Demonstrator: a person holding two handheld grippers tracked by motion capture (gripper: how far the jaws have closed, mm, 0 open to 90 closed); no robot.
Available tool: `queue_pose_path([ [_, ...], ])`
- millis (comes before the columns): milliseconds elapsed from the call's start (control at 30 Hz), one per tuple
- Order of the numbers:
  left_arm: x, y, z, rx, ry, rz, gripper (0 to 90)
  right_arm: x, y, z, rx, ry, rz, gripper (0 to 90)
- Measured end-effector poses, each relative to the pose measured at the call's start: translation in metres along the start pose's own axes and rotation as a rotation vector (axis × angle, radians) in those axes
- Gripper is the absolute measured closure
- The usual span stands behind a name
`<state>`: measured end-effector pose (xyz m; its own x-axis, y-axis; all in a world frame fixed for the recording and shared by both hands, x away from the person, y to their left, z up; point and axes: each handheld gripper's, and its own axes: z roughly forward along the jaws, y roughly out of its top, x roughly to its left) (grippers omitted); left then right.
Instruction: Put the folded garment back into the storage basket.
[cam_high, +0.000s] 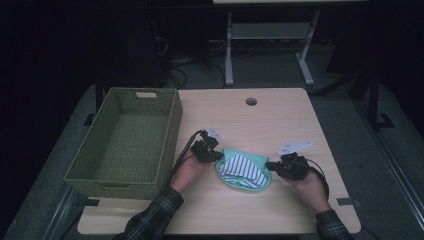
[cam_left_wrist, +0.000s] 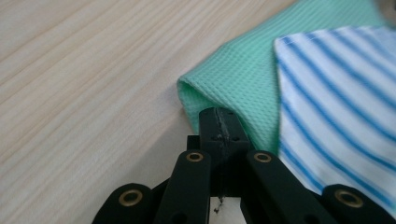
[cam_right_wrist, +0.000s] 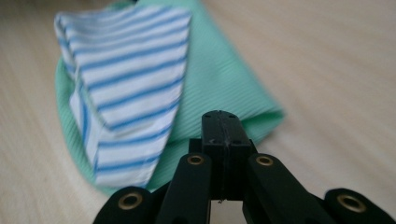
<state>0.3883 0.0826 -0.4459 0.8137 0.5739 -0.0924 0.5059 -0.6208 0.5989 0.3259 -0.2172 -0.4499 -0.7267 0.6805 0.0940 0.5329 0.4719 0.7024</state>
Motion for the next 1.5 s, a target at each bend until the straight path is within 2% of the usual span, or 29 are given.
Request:
queue_pose_path([
  [67, -0.001, -0.003, -0.009, -0.033, -0.01, -0.021, 89.1, -0.009, 0.004, -0.003, -0.026, -0.023, 0.002, 89.7],
  [100, -0.001, -0.003, -0.009, -0.033, -0.01, -0.021, 86.4, -0.014, 0.005, -0.004, -0.034, -0.032, 0.002, 89.7],
  [167, -0.004, -0.011, -0.02, -0.066, -0.023, -0.037, 82.6, -0.022, 0.008, -0.003, -0.043, -0.044, 0.011, 89.7],
  [267, -0.01, -0.018, -0.027, -0.076, -0.035, -0.04, 74.6, -0.033, 0.012, 0.002, -0.053, -0.049, 0.027, 89.7],
  [467, -0.026, -0.027, -0.034, -0.083, -0.045, -0.024, 52.3, -0.042, 0.018, 0.021, -0.041, -0.032, 0.037, 89.7],
  [500, -0.027, -0.028, -0.034, -0.08, -0.044, -0.009, 49.5, -0.043, 0.018, 0.026, -0.034, -0.029, 0.039, 89.7],
  [600, -0.033, -0.032, -0.034, -0.076, -0.053, -0.002, 44.5, -0.043, 0.017, 0.032, -0.015, -0.028, 0.04, 89.7],
  [633, -0.034, -0.033, -0.034, -0.073, -0.057, 0.003, 38.7, -0.042, 0.015, 0.034, 0.005, -0.021, 0.031, 89.7],
  [733, -0.038, -0.035, -0.033, -0.063, -0.068, 0.029, 33.9, -0.038, 0.011, 0.03, 0.009, -0.016, 0.037, 89.7],
  [800, -0.038, -0.035, -0.032, -0.069, -0.064, 0.029, 29.1, -0.034, 0.007, 0.026, 0.011, -0.013, 0.033, 89.8],
  [967, -0.047, -0.038, -0.032, -0.064, -0.046, 0.051, 24.9, -0.027, 0.002, 0.019, 0.022, -0.006, 0.018, 89.8],
  [1033, -0.05, -0.041, -0.032, -0.042, -0.035, 0.076, 20.1, -0.021, -0.002, 0.013, 0.008, 0.009, 0.021, 89.8],
  [1067, -0.051, -0.042, -0.032, -0.042, -0.033, 0.076, 19.3, -0.018, -0.003, 0.012, 0.007, 0.013, 0.023, 89.8],
  [1133, -0.052, -0.044, -0.034, -0.029, -0.035, 0.089, 17.7, -0.011, -0.005, 0.011, 0.022, 0.021, 0.008, 89.8],
  [1300, -0.051, -0.047, -0.036, -0.029, -0.03, 0.091, 17.0, 0.0, -0.008, 0.008, 0.024, 0.031, -0.014, 89.8],
  [1333, -0.05, -0.048, -0.038, -0.027, -0.031, 0.087, 17.0, 0.001, -0.008, 0.007, 0.023, 0.019, -0.022, 89.8],
  [1367, -0.05, -0.048, -0.039, -0.032, -0.028, 0.085, 17.0, 0.001, -0.007, 0.005, 0.01, 0.006, -0.031, 89.8],
  [1400, -0.05, -0.05, -0.04, -0.035, -0.024, 0.082, 16.9, 0.0, -0.006, 0.002, -0.005, 0.001, -0.016, 89.8],
  [1433, -0.05, -0.051, -0.041, -0.039, -0.022, 0.072, 16.9, -0.009, -0.003, 0.0, -0.03, -0.022, -0.018, 89.9],
  [1500, -0.049, -0.052, -0.041, -0.035, -0.025, 0.077, 17.0, -0.017, -0.001, 0.002, -0.029, -0.033, -0.004, 89.8],
])
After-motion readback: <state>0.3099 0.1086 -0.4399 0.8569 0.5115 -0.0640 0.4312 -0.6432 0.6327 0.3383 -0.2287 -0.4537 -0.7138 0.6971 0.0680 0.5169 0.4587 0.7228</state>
